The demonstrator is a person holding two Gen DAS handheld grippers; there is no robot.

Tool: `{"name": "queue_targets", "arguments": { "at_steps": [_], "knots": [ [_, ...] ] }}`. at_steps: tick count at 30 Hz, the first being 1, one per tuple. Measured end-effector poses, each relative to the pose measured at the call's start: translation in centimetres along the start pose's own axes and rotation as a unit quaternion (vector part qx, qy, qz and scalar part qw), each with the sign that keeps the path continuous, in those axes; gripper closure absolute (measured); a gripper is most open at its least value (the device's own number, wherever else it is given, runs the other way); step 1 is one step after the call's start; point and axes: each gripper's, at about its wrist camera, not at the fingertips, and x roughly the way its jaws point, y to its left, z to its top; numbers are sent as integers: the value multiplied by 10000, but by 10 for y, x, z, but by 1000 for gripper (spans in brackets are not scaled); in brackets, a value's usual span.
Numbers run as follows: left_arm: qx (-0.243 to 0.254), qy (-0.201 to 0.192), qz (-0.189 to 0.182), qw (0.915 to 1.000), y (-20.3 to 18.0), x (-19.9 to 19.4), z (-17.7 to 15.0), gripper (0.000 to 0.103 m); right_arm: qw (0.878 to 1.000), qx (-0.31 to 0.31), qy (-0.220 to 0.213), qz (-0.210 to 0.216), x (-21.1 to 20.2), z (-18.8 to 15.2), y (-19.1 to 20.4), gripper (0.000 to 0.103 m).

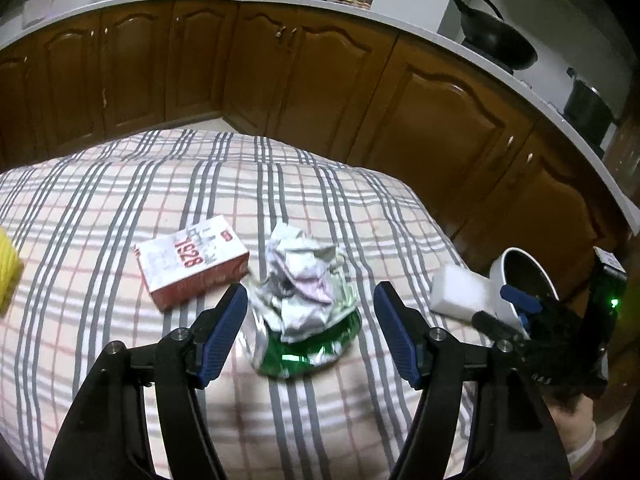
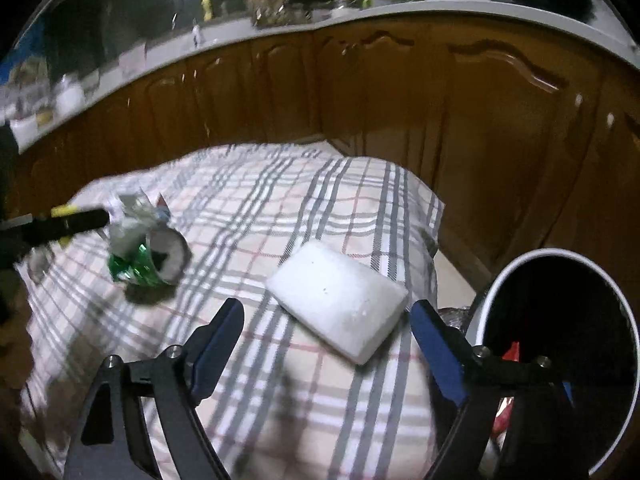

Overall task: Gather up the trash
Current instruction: 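Grasp the crumpled foil with the left tool while the right tool grasps the white foam block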

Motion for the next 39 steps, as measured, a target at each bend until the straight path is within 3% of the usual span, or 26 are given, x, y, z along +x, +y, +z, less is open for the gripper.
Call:
{"name": "queue_targets", "arguments": {
  "at_steps": [4, 6, 7, 8, 10, 12, 13, 15, 16, 19, 20, 24, 26, 28, 34, 36, 39],
  "knots": [
    [70, 79, 94, 9999, -1, 13, 2, 37, 9994, -246, 217, -88, 17, 0, 4, 17],
    [96, 95, 84, 9999, -1, 16, 1, 45, 9993, -217, 278, -107, 20, -2, 2, 20],
    [123, 110, 73, 9998, -2, 16, 0, 48, 9994, -191, 250, -129, 19, -2, 2, 28],
    [156, 123, 65, 9998, -3, 17, 0, 53, 9995, -170, 230, -162, 18, -3, 1, 42],
    [191, 111, 57, 9997, -4, 16, -1, 60, 9996, 15, 175, -213, 12, -4, -6, 46],
    [244, 89, 22, 9997, -6, 14, -1, 75, 9996, 210, 162, -75, 9, -4, -13, 50],
    [268, 83, 2, 9996, -7, 13, -1, 76, 9996, 239, 152, -78, 7, -5, -13, 53],
    [310, 35, 0, 9995, -9, 8, -2, 79, 9995, 264, 88, -122, 0, -7, -12, 87],
    [332, 11, -9, 9994, -10, 6, -3, 80, 9993, 324, 18, -201, -6, -8, -12, 88],
    [354, -30, -115, 9993, -12, -3, -5, 86, 9977, 657, -73, 164, -17, -9, -20, 93],
    [355, -48, -141, 9993, -13, -5, -6, 92, 9969, 731, -112, 261, -22, -9, -22, 93],
    [336, -149, -323, 9988, -17, -24, -10, 93, 9958, 861, -187, 263, -24, -6, -26, 85],
    [348, -231, -421, 9982, -20, -36, -13, 93, 9943, 990, -169, 358, -18, -4, -29, 59],
    [357, -263, -500, 9978, -23, -44, -17, 93, 9932, 1086, -178, 373, -13, -2, -32, 39],
    [407, -151, -738, 9963, -31, -54, -32, 93, 9960, 807, 79, 372, 13, 6, -25, 36],
    [433, -106, -781, 9959, -35, -54, -38, 93, 9977, 537, 232, 343, 22, 5, -17, 29],
    [450, -15, -810, 9957, -38, -52, -47, 93, 9985, 277, 398, 238, 27, 2, -11, 30]
  ]
}}
